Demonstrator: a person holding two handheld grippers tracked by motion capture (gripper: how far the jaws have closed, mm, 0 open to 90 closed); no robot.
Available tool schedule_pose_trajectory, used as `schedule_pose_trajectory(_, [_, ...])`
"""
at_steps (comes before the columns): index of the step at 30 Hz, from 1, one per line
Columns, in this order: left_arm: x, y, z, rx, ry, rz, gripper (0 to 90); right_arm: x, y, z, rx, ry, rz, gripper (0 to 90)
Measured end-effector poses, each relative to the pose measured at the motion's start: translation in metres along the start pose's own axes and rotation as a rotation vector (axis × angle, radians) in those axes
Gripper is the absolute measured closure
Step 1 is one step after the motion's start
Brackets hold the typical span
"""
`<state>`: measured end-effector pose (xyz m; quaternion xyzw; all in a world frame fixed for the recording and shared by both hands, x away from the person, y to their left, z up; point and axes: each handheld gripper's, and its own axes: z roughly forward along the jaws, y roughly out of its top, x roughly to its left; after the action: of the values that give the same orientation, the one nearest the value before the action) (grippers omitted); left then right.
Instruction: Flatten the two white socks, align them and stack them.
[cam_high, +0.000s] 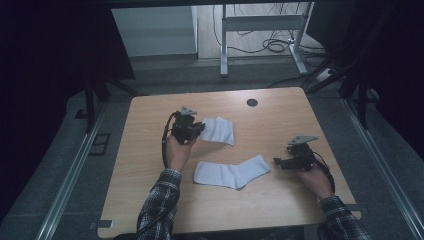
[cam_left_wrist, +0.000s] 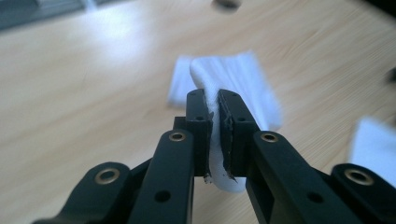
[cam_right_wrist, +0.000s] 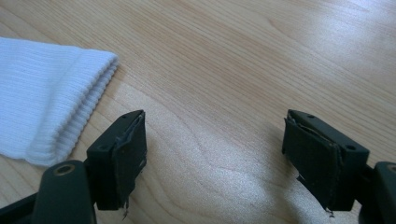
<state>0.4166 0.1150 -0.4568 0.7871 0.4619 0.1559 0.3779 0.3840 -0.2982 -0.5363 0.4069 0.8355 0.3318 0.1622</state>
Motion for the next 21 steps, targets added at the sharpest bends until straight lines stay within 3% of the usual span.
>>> schedule_pose_trajectory(6, [0.024,-0.043,0.016,0.09,0.042,-0.064,81.7,0.0,0.0,0.0,-0.002,-0.001,0.002,20.5])
schedule_pose_trajectory(10, [0.031,-0.059,0.024,0.143,0.077,-0.084,75.2,0.001,0.0,0.0,-0.004,-0.001,0.004,20.3])
schedule_pose_trajectory(13, [0.03,-0.055,0.02,0.119,0.111,-0.076,60.2,0.001,0.0,0.001,-0.005,-0.001,0.005,20.2])
schedule_pose_trajectory(16, [0.023,-0.041,0.013,0.074,0.103,-0.057,55.5,0.001,0.0,0.001,-0.006,0.0,0.003,20.0])
schedule_pose_trajectory(21, [-0.003,-0.017,0.018,0.027,0.024,-0.018,55.6,0.001,0.0,0.001,-0.006,0.0,0.004,20.0])
